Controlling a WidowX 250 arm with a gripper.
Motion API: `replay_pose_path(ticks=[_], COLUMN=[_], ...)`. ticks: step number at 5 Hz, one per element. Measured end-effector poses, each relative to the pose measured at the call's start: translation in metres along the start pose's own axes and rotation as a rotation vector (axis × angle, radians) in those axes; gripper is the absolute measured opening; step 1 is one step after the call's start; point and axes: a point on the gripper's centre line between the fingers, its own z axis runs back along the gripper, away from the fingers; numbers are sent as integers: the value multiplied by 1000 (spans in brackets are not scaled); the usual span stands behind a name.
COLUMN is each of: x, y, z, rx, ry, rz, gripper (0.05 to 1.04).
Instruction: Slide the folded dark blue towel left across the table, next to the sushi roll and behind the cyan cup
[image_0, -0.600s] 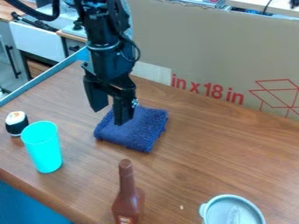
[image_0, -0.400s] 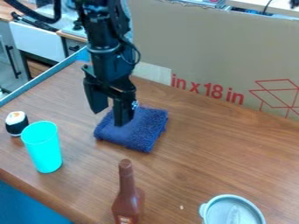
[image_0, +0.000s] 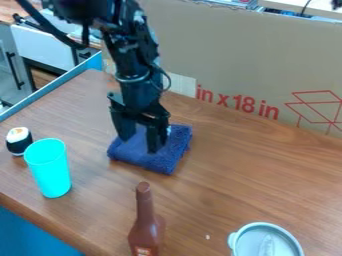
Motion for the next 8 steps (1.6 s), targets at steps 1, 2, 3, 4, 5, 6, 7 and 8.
replay_pose_path(ticks=[1, 2, 3, 4, 5, 6, 7, 8], x=[11, 21, 28, 35, 41, 39, 31, 21], y=[7, 18, 28, 40, 70, 97, 131, 162], z=[-21, -32, -36, -38, -38, -39, -39, -39], rx=[3, -2, 41, 94, 159, 157, 148, 149], ry=[10, 24, 70, 114, 147, 211, 255, 280], rz=[39, 79, 92, 65, 68, 111, 161, 213], gripper=[1001, 1000, 1000, 1001, 1001, 1001, 1001, 1001])
